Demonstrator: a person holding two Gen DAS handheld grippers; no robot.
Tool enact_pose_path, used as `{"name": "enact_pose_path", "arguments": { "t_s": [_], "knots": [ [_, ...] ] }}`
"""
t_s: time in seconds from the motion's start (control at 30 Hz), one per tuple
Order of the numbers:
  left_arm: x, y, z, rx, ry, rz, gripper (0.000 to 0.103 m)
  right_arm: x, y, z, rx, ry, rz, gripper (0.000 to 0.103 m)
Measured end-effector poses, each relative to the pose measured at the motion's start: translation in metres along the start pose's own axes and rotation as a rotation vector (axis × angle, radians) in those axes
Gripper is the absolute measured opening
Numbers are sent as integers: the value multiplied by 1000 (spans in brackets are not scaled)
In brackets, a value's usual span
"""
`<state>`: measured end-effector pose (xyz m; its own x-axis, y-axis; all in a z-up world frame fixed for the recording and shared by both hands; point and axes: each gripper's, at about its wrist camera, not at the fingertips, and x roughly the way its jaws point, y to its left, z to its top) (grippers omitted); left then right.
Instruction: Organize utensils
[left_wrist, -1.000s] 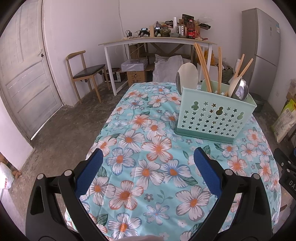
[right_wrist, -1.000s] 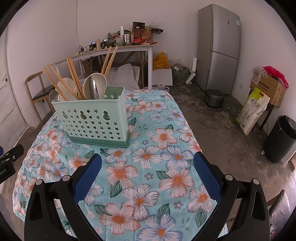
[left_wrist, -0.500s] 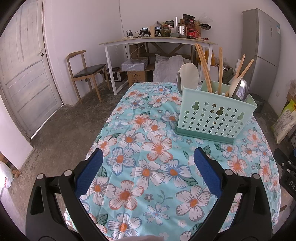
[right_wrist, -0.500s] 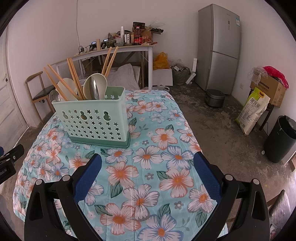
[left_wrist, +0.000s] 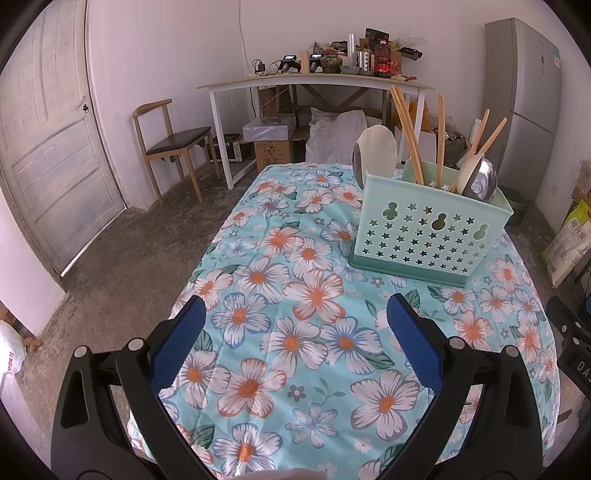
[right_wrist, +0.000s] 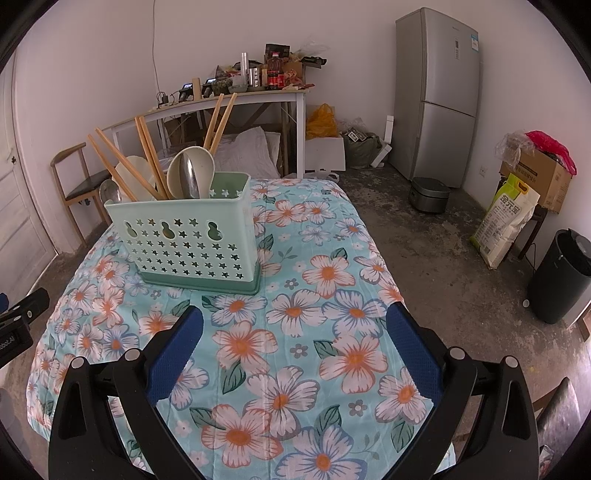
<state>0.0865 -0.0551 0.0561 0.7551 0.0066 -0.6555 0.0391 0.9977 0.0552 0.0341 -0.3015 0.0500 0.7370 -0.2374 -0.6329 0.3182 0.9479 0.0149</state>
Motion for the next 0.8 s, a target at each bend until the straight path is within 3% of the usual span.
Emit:
{"name": "enact_pose_path", "arguments": {
  "t_s": [0.8],
  "knots": [
    [-2,0,2,-2,-5,0,95,0,3,3,-3,-4,10,96]
  ]
}}
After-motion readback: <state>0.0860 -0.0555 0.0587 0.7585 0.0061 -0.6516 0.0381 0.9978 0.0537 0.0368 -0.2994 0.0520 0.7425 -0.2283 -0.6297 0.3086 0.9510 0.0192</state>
